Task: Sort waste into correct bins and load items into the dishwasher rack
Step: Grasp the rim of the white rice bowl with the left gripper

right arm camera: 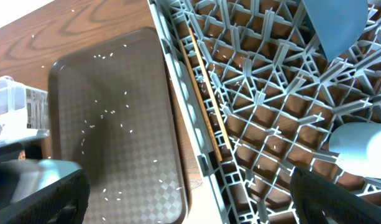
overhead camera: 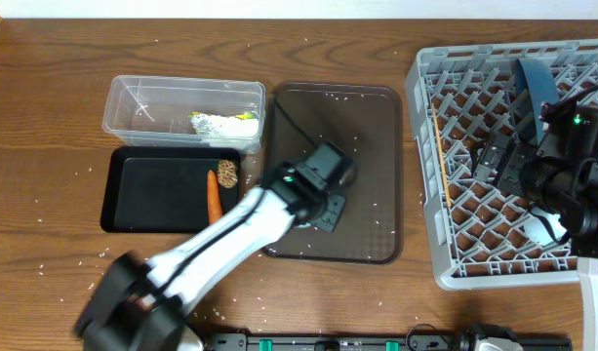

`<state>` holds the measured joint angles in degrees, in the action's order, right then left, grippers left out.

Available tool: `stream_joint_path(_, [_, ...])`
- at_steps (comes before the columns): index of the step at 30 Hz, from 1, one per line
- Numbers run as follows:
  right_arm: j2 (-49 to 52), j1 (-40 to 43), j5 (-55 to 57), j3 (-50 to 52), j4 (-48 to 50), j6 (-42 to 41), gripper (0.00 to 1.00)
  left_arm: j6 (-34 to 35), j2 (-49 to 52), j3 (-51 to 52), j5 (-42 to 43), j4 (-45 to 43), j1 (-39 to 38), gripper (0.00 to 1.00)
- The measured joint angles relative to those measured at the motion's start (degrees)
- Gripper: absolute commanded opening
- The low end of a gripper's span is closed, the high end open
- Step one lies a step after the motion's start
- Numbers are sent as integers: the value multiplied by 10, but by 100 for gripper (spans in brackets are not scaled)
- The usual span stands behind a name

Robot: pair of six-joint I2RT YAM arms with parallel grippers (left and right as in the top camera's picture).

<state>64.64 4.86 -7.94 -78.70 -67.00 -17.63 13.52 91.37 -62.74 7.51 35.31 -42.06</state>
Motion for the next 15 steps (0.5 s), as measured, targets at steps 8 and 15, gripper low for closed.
stream_joint_path(8, [0, 0, 0, 0, 0, 0, 99, 8, -168, -13, 77, 83, 161, 6])
stream_joint_path(15, [0, 0, 0, 0, 0, 0, 99, -42, -198, 18, 266, 106, 421, 6])
